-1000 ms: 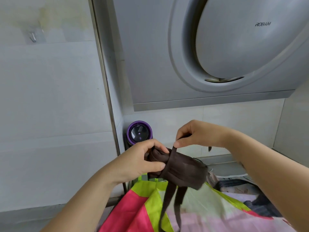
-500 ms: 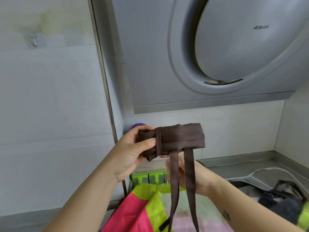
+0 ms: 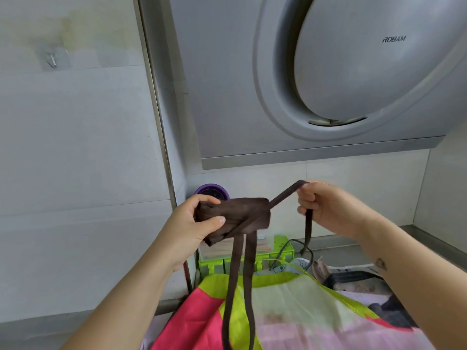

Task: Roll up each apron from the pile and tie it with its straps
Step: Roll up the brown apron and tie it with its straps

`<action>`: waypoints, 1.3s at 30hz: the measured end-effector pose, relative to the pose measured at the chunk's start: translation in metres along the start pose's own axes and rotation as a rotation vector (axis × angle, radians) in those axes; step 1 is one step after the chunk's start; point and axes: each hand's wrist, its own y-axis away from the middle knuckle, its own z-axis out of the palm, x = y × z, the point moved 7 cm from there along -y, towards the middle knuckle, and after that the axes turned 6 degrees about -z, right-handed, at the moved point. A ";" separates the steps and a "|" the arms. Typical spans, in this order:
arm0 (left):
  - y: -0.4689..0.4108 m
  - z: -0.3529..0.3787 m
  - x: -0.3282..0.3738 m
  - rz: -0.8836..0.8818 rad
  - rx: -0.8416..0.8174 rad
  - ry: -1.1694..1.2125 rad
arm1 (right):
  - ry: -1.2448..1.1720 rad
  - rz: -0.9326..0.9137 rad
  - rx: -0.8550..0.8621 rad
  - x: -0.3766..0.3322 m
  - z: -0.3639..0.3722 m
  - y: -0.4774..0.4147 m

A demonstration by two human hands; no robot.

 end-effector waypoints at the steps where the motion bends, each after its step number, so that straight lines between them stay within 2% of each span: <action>1: -0.004 -0.004 -0.004 -0.008 0.059 0.031 | -0.077 0.010 -0.004 0.000 0.004 0.003; 4: -0.010 -0.007 -0.014 -0.027 0.176 0.147 | -0.331 0.022 -0.024 0.015 0.014 0.013; 6: -0.013 -0.004 -0.017 -0.048 0.201 0.227 | -0.490 0.044 -0.099 0.024 0.030 0.018; 7: -0.014 -0.003 -0.018 -0.064 0.206 0.275 | -0.489 0.087 -0.146 0.031 0.039 0.020; 8: -0.016 -0.002 -0.019 -0.084 0.205 0.329 | -0.398 0.148 -0.192 0.040 0.048 0.023; 10: -0.017 0.000 -0.019 -0.129 0.182 0.436 | -0.058 0.243 -0.260 0.059 0.059 0.028; 12: -0.016 0.004 -0.017 -0.163 0.130 0.517 | 0.286 0.270 -0.255 0.070 0.063 0.032; 14: -0.012 0.011 -0.016 -0.201 0.075 0.553 | 0.619 0.206 -0.204 0.071 0.061 0.031; 17: -0.007 0.017 -0.018 -0.243 0.012 0.584 | 1.170 -0.006 -0.228 0.062 0.066 0.024; 19: -0.003 0.021 -0.020 -0.287 -0.053 0.627 | 1.367 -0.035 -0.170 0.060 0.062 0.019; 23: 0.003 0.029 -0.022 -0.329 -0.161 0.680 | 1.263 -0.047 0.003 0.056 0.048 0.014; 25: 0.002 0.028 -0.020 -0.282 -0.124 0.668 | 1.164 0.012 -0.077 0.063 0.049 0.019; 27: 0.000 0.024 -0.015 -0.211 -0.080 0.637 | 1.041 0.162 -0.236 0.075 0.053 0.028; 28: -0.001 0.022 -0.013 -0.182 -0.064 0.612 | 0.961 0.205 -0.261 0.076 0.054 0.033; 29: -0.002 0.019 -0.011 -0.160 -0.051 0.585 | 0.878 0.198 -0.212 0.072 0.052 0.034; 32: -0.005 0.015 -0.011 -0.132 -0.023 0.527 | 0.725 0.048 0.220 0.048 0.026 0.030; 33: -0.006 0.014 -0.013 -0.132 -0.018 0.519 | 0.711 0.029 0.296 0.045 0.021 0.030; 34: -0.007 0.015 -0.014 -0.134 -0.018 0.512 | 0.674 0.064 0.267 0.047 0.025 0.030; 37: -0.008 0.022 -0.016 -0.137 -0.035 0.483 | 0.522 0.137 -0.036 0.069 0.058 0.027; 39: -0.008 0.024 -0.016 -0.131 -0.035 0.483 | 0.481 0.095 0.035 0.070 0.060 0.022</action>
